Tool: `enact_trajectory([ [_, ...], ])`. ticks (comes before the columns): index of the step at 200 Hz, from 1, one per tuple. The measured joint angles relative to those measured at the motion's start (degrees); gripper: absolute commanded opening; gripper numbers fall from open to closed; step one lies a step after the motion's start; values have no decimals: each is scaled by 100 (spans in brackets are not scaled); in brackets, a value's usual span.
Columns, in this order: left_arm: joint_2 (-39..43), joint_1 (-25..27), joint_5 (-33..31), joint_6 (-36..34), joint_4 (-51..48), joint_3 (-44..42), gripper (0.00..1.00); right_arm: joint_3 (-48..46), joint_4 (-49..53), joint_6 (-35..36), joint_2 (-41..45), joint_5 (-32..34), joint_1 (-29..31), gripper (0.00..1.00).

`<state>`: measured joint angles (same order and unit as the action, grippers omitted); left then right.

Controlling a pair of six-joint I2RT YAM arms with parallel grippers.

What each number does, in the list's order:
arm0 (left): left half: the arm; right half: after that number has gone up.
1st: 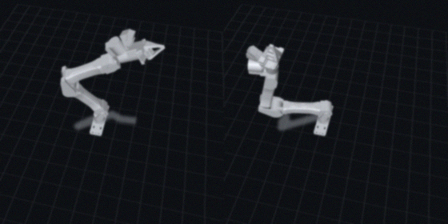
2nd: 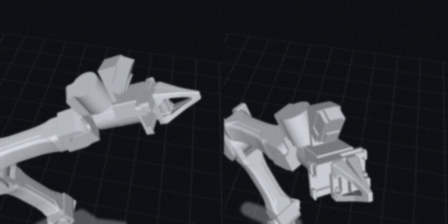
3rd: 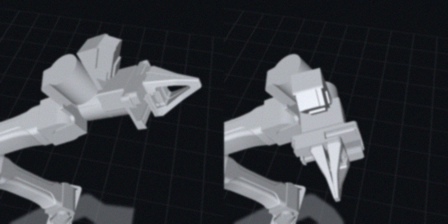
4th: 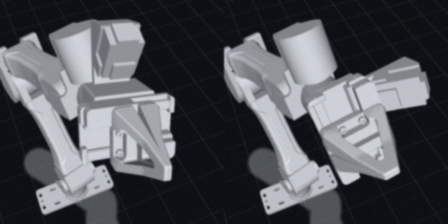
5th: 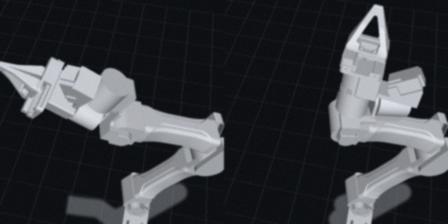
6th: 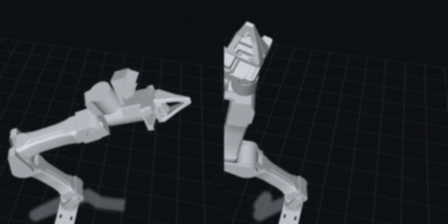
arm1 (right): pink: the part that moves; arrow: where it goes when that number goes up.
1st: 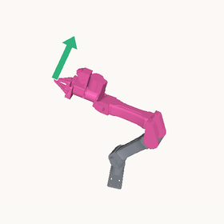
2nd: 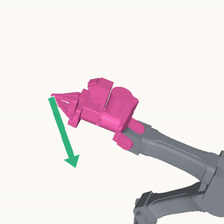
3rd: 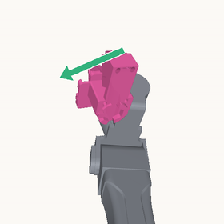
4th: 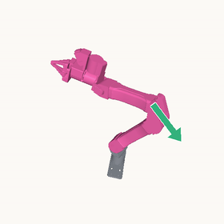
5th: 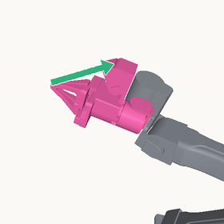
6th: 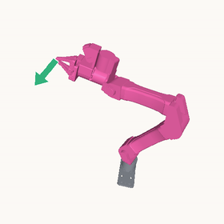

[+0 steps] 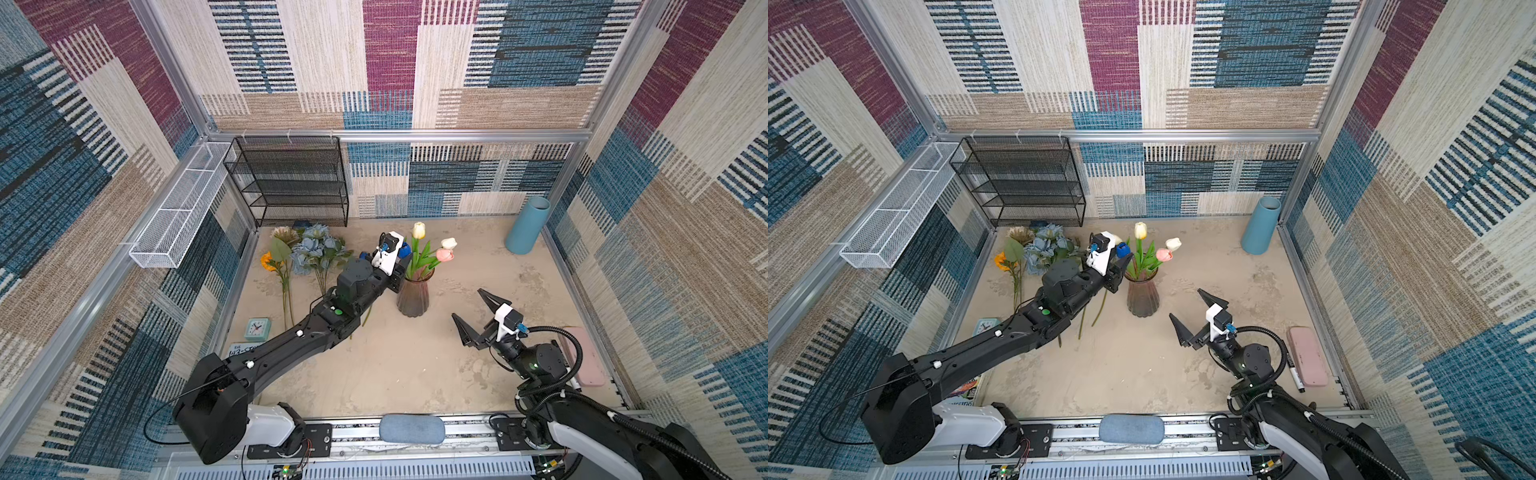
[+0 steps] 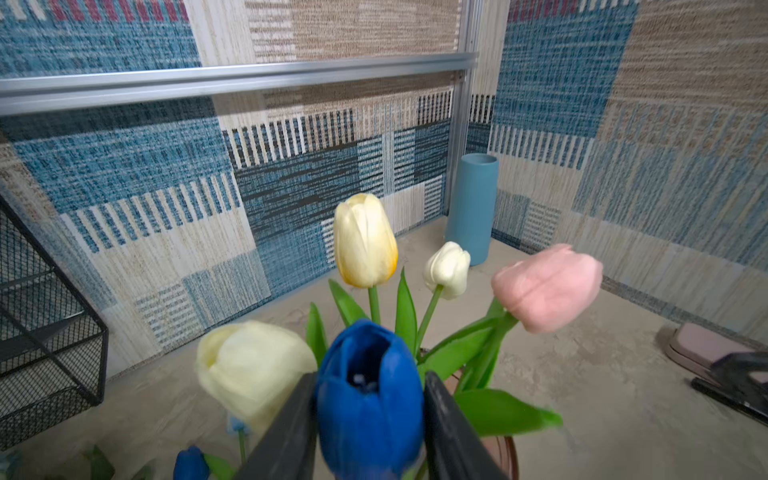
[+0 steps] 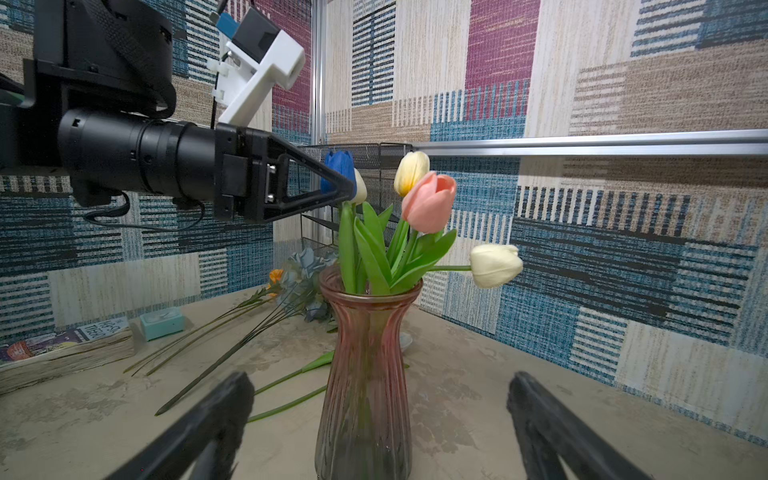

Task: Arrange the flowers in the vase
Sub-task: 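Open the left gripper to release the blue tulip in the vase, then move the open left gripper back to the remaining tulips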

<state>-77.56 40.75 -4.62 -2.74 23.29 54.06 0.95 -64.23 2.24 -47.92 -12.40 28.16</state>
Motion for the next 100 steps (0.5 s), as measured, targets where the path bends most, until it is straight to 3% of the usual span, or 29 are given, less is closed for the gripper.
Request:
enact_trajectory([
  [20,155,-15,-4,0,-535,131,51,0,0,-2,-2,0,0,99],
  [35,398,-24,11,0,-745,26,67,0,0,-2,2,0,0,99],
  [61,868,-66,48,-26,-984,-229,83,0,-2,-2,-2,0,0,99],
  [100,1432,-590,199,4,-1436,-549,85,0,2,-2,-11,-2,0,99],
])
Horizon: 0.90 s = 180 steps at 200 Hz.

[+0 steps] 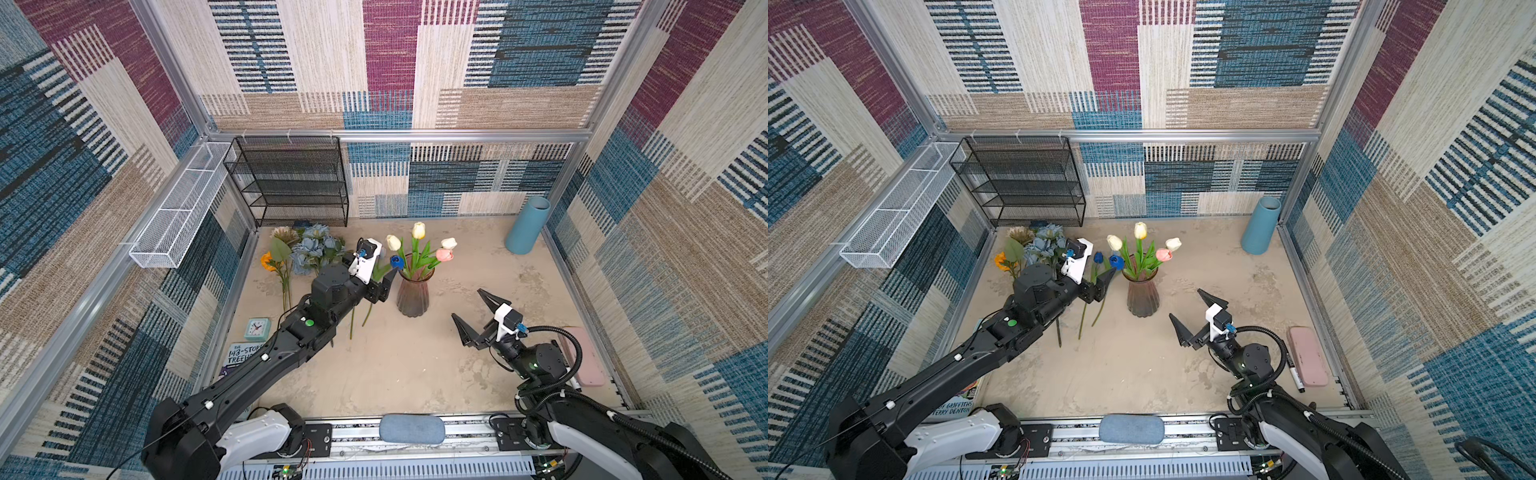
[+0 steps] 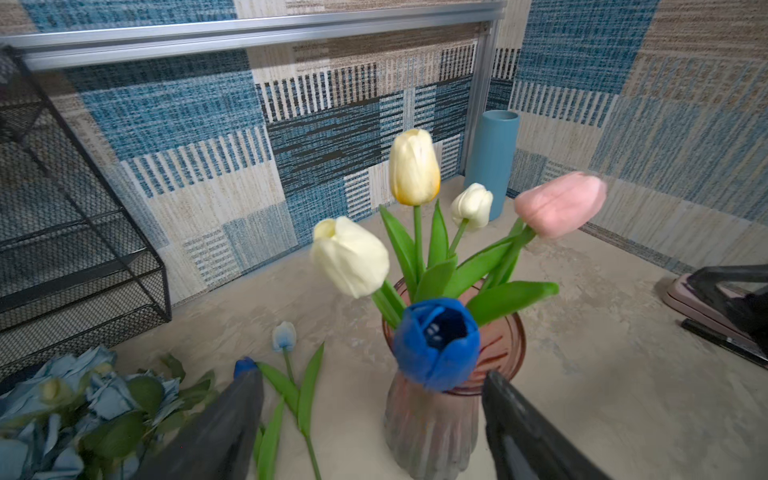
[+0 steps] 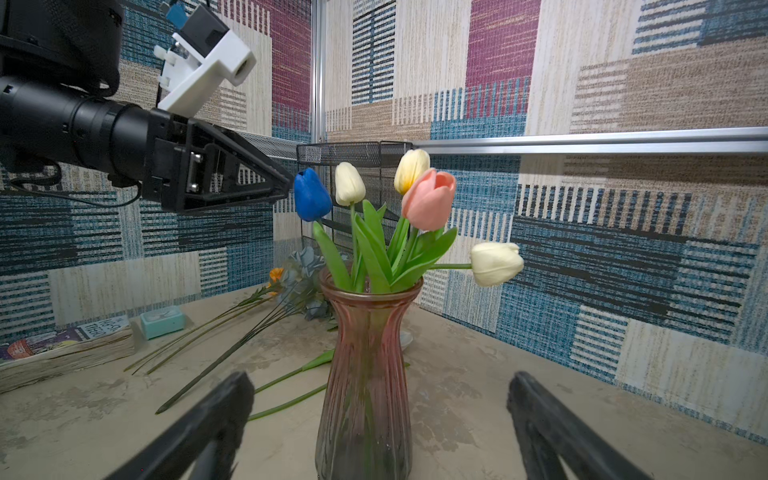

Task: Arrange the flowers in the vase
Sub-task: 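Move the open left gripper back to the remaining tulips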

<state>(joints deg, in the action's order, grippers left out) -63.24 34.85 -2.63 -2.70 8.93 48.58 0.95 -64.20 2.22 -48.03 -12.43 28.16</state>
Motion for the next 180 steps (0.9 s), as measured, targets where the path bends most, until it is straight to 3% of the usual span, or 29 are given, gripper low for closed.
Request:
enact_trajectory([
  [35,131,-1182,-7,837,-457,-358,78,0,-2,0,33,-9,0,99],
  [61,-802,-1873,68,1449,-1117,44,73,2,-11,-42,-50,-118,0,99],
  [102,-3038,-1963,514,1578,-2459,1679,44,4,-20,-42,-59,-155,0,99],
  [125,-3748,-1934,656,1582,-3012,2114,42,4,-22,-39,-26,-155,0,99],
  [180,-4478,-1655,514,1580,-3615,2658,44,7,-24,-39,-127,-153,2,99],
])
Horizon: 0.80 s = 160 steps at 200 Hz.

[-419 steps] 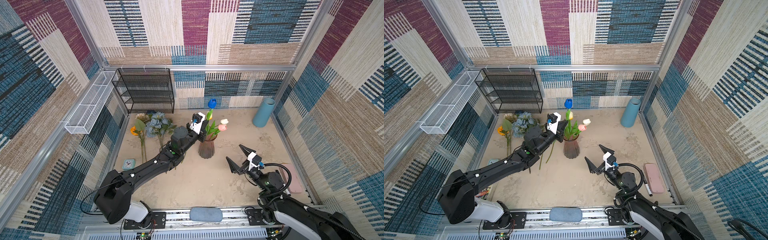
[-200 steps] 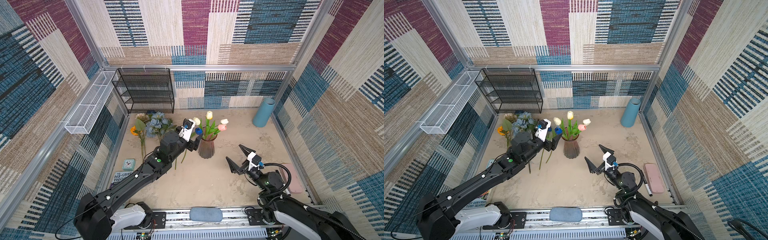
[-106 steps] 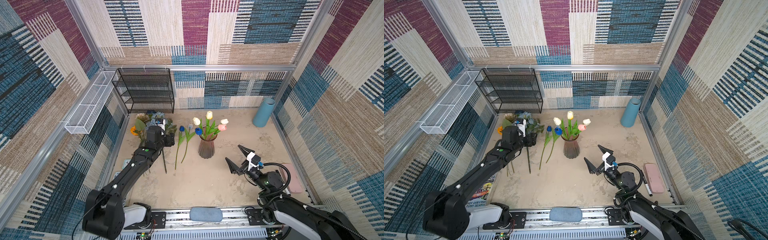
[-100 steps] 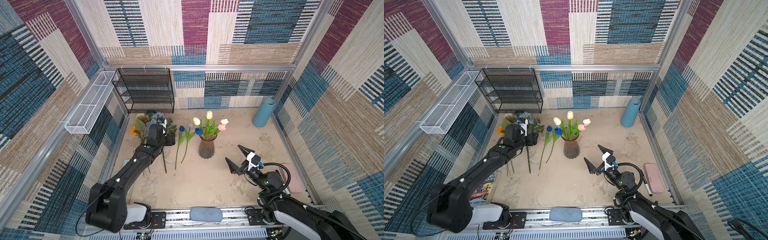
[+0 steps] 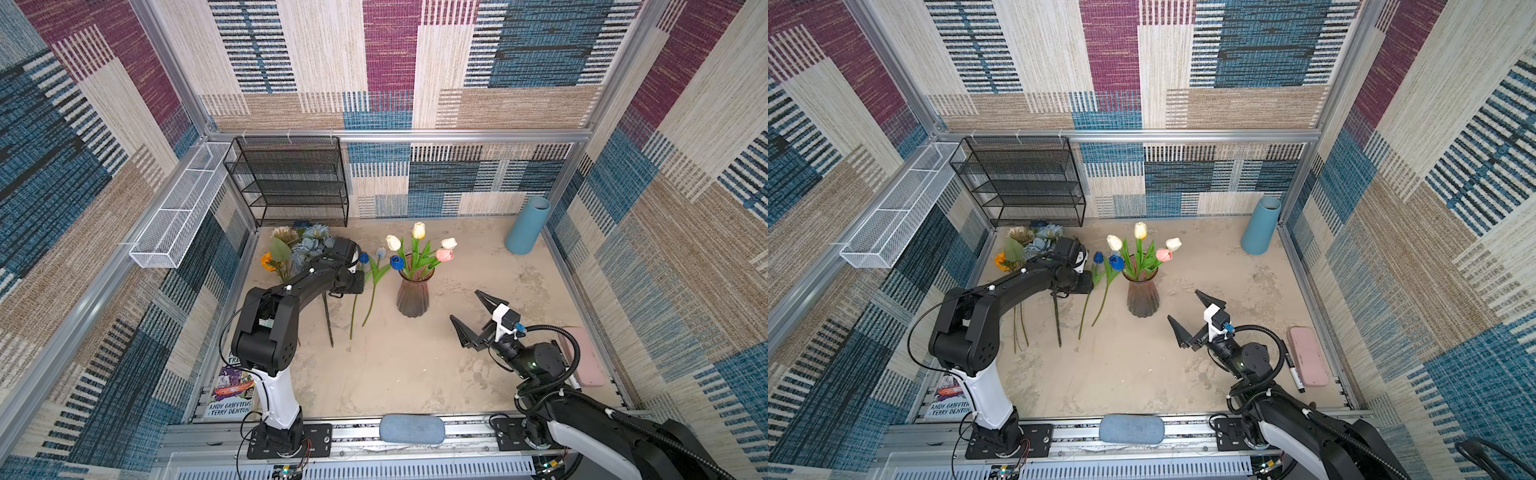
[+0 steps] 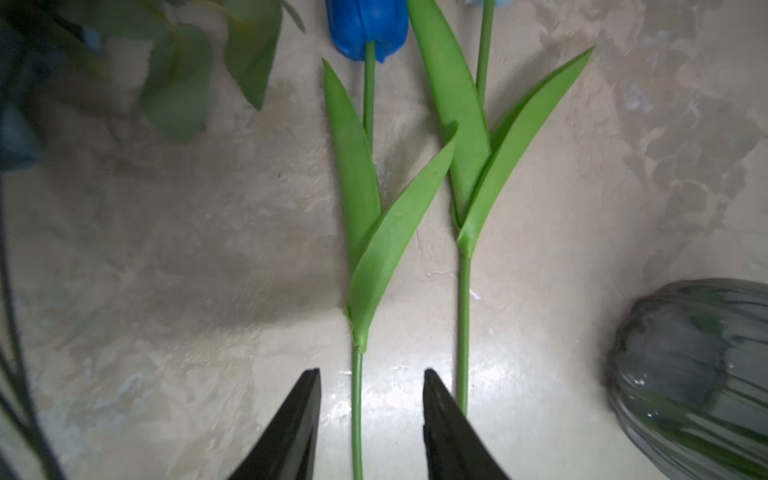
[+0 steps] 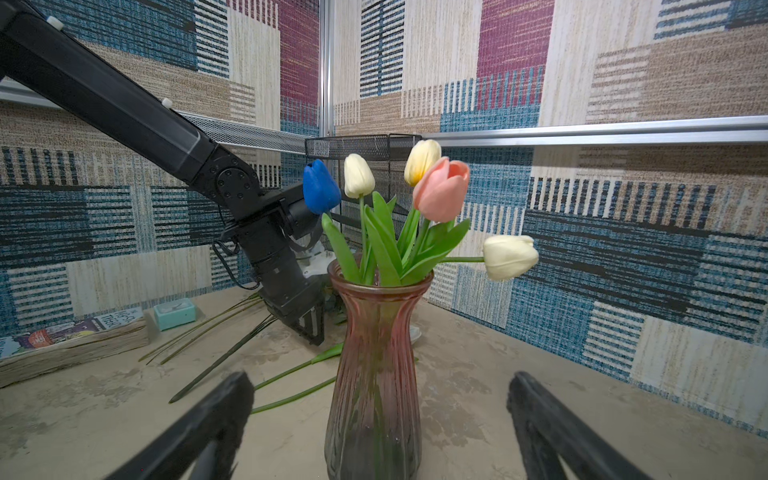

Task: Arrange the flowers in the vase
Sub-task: 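Move the open left gripper back to the remaining tulips, then close the left gripper on a pale blue tulip stem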

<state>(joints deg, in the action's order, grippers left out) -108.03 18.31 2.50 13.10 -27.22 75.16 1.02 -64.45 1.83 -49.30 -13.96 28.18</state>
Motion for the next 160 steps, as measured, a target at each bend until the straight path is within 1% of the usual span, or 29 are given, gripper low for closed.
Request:
enact_trajectory([
  [20,-275,57,-146,-2,-216,212,44,2,2,0,11,0,2,99],
  [32,-407,105,-350,-4,-367,334,43,2,2,0,50,0,2,99],
  [44,-501,175,-417,-7,-472,424,40,4,2,0,90,0,2,99],
  [50,-553,208,-483,-9,-527,472,37,4,2,0,101,0,2,99],
  [68,-699,280,-614,-28,-682,610,34,4,2,0,107,2,2,99],
  [75,-754,293,-693,-28,-750,669,29,4,4,0,114,2,2,99],
  [88,-855,323,-833,-48,-844,761,24,4,4,0,140,4,2,99],
  [92,-879,326,-841,-48,-859,774,23,4,4,0,151,4,2,99],
  [107,-920,345,-922,-57,-866,807,14,4,4,0,192,13,2,99],
  [128,-938,374,-1012,-72,-859,809,4,4,7,0,229,50,2,99],
  [140,-938,376,-1025,-74,-859,809,0,4,4,0,232,52,0,99],
  [160,-922,372,-1025,-87,-844,798,0,2,4,0,234,72,0,99],
])
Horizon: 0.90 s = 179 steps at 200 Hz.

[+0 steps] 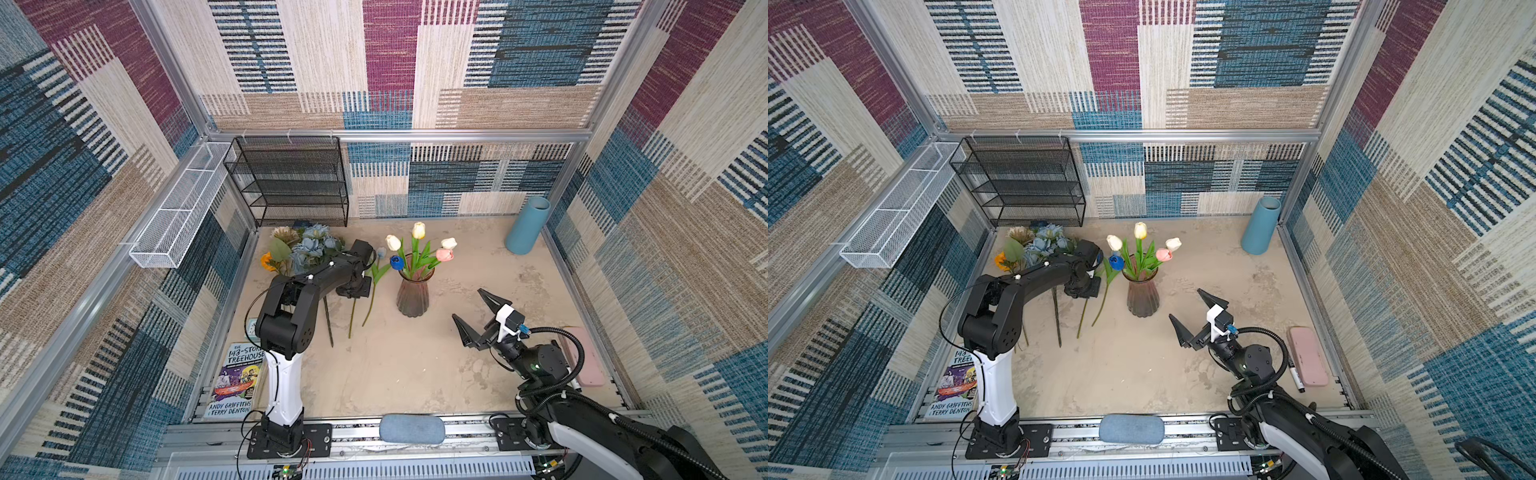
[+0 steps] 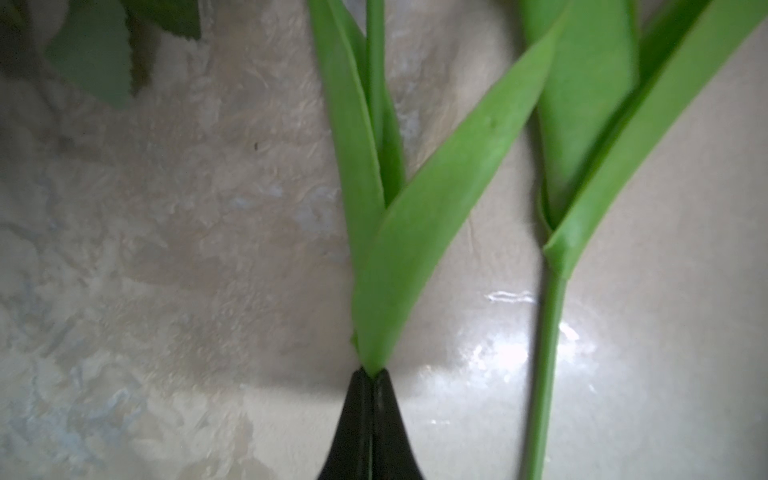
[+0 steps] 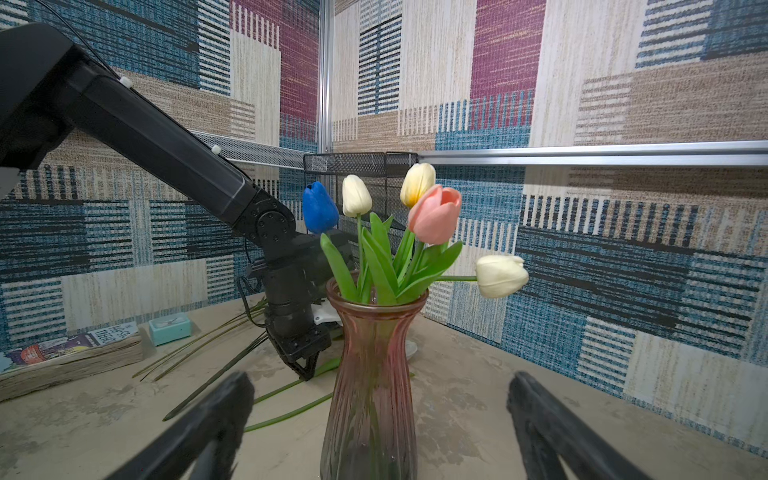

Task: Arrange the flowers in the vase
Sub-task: 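Close the left gripper on a pale blue tulip stem, then lift the pale blue tulip upward with the left gripper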

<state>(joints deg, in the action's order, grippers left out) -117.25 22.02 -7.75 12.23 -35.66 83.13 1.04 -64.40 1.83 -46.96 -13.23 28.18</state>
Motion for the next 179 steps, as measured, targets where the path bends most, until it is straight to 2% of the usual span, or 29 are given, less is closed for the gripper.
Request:
enact_trajectory([
  [35,208,-7,-2,-2,-52,-101,0,0,0,0,0,35,0,99],
  [57,737,-15,59,-2,63,-339,0,0,0,0,0,42,0,99],
  [108,2887,-11,400,52,1266,-1604,0,-15,0,-2,13,85,-2,99],
  [153,4817,28,415,79,2671,-2605,0,-31,0,-2,37,101,-2,99],
  [179,5796,256,656,-216,3567,-3088,0,-31,-2,-2,-22,103,-2,99],
])
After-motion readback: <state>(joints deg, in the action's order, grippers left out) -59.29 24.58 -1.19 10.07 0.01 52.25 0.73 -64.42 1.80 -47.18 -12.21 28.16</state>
